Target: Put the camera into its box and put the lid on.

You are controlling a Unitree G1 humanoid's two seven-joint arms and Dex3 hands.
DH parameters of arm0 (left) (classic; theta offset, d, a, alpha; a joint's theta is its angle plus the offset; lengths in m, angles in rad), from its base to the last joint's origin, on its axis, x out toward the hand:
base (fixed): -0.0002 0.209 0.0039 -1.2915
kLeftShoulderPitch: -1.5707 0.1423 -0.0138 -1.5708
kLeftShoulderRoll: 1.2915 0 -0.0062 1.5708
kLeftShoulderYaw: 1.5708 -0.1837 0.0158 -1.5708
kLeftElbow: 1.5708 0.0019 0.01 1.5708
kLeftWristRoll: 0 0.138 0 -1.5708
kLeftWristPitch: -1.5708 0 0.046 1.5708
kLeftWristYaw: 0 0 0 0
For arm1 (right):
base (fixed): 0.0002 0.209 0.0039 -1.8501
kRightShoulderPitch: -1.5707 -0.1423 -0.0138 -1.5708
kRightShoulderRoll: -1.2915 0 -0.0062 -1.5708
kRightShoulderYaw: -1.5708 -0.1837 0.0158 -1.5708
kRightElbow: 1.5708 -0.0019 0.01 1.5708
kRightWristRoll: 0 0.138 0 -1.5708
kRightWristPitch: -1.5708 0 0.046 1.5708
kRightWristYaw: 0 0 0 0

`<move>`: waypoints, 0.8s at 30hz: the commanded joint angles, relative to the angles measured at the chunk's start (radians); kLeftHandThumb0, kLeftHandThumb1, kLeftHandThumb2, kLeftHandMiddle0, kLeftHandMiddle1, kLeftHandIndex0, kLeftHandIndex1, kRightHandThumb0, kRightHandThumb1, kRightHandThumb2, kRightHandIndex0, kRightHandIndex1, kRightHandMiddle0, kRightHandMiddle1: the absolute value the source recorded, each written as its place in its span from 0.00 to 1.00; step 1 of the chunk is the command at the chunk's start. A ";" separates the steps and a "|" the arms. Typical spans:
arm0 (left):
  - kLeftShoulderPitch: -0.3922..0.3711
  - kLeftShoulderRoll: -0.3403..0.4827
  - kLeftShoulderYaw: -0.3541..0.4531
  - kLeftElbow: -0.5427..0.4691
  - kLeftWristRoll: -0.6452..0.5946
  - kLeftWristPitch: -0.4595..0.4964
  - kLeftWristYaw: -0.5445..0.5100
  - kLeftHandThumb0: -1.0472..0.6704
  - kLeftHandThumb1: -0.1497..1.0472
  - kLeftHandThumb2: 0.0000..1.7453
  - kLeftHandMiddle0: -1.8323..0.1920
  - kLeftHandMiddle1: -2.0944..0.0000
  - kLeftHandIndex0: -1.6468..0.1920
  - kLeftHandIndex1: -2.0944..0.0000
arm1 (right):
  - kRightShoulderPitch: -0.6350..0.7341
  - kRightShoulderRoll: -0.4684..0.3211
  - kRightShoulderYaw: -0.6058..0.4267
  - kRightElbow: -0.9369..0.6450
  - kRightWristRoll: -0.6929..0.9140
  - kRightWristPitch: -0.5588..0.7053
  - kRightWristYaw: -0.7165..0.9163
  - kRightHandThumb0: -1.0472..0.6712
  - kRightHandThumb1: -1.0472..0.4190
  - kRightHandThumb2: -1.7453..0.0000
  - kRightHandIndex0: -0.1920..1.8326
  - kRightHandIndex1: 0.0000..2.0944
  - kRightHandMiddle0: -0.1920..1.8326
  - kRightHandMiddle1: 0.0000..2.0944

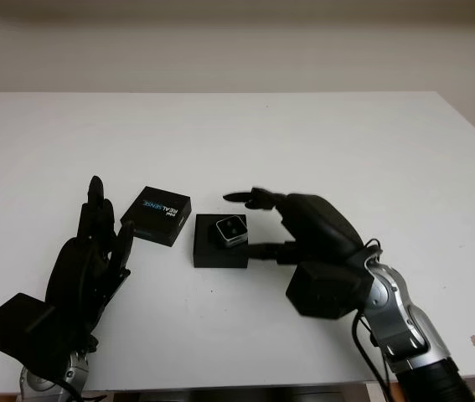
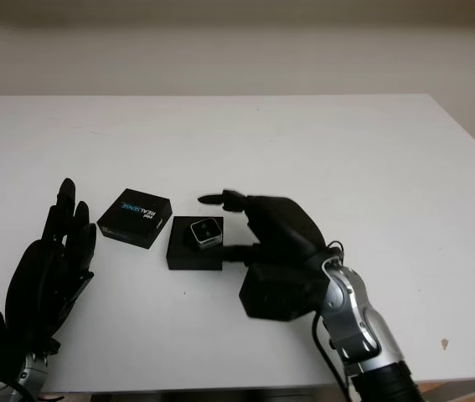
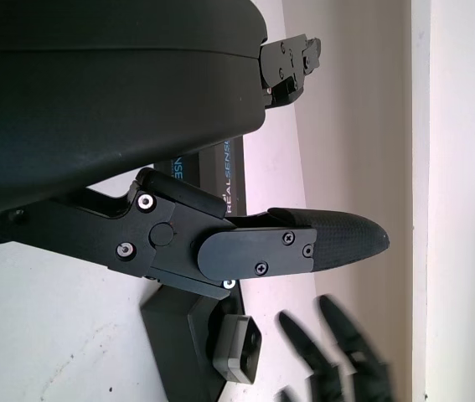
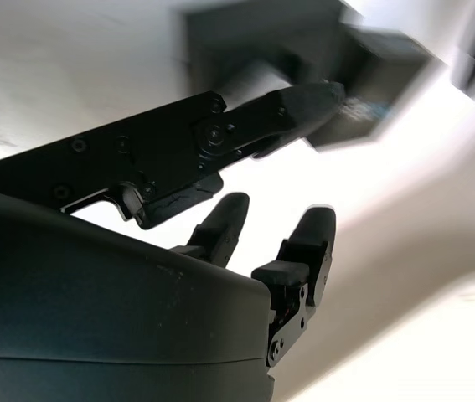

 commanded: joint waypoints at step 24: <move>-0.024 0.001 -0.007 0.018 0.003 -0.008 0.001 0.16 1.00 0.26 1.00 1.00 1.00 1.00 | -0.276 -0.159 -0.002 0.341 0.197 -0.086 0.360 0.17 0.14 0.97 0.11 0.05 0.22 0.13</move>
